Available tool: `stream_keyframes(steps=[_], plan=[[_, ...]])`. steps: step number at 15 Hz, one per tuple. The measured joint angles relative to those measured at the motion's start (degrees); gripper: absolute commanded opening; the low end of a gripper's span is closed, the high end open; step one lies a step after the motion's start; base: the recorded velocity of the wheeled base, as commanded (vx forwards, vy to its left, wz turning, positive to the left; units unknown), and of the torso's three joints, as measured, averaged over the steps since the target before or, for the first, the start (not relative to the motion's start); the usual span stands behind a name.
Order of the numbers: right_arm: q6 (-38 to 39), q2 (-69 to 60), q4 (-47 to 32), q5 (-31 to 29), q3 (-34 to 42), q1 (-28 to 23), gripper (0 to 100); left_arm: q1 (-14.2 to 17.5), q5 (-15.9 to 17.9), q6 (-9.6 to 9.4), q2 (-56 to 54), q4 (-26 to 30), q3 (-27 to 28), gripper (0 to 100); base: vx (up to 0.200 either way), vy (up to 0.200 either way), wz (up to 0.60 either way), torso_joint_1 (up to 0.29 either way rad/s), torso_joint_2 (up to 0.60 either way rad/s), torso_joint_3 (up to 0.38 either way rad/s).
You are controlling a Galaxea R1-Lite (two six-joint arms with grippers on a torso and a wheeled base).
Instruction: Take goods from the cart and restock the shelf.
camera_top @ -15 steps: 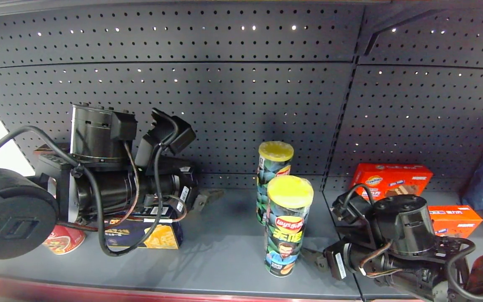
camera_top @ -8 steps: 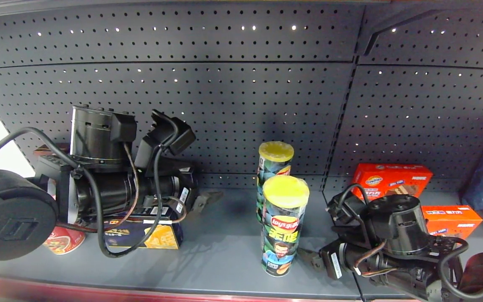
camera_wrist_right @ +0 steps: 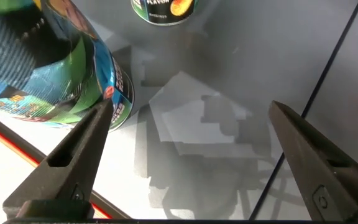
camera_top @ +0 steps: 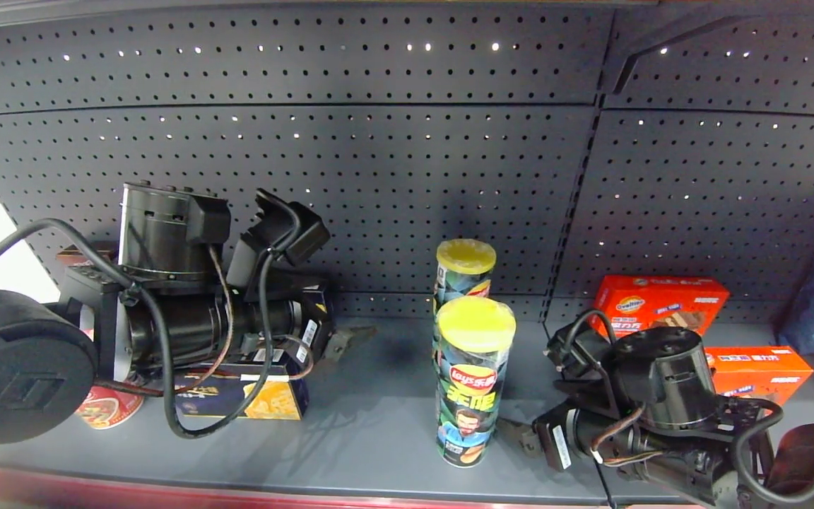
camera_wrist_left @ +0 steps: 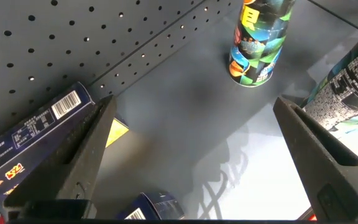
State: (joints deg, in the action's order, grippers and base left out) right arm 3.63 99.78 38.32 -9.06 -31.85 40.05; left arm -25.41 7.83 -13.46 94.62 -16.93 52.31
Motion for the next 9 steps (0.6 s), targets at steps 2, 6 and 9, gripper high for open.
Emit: stream_keyframes(steps=[2,6,9], plan=[[0.1,0.2,0.1,0.0,0.0,0.1,100,0.0,0.0,0.00,0.0,0.0,0.0,100,0.000,0.000,0.00,0.000,0.00,0.000],[0.0,0.6,0.1,0.0,-0.4,0.3,100,0.0,0.0,0.00,0.0,0.1,-0.1,100,0.000,0.000,0.00,0.000,0.00,0.000],[0.1,0.6,0.1,-0.1,-0.3,0.3,100,0.0,0.0,0.00,-0.1,0.0,-0.2,100,0.000,0.000,0.00,0.000,0.00,0.000]])
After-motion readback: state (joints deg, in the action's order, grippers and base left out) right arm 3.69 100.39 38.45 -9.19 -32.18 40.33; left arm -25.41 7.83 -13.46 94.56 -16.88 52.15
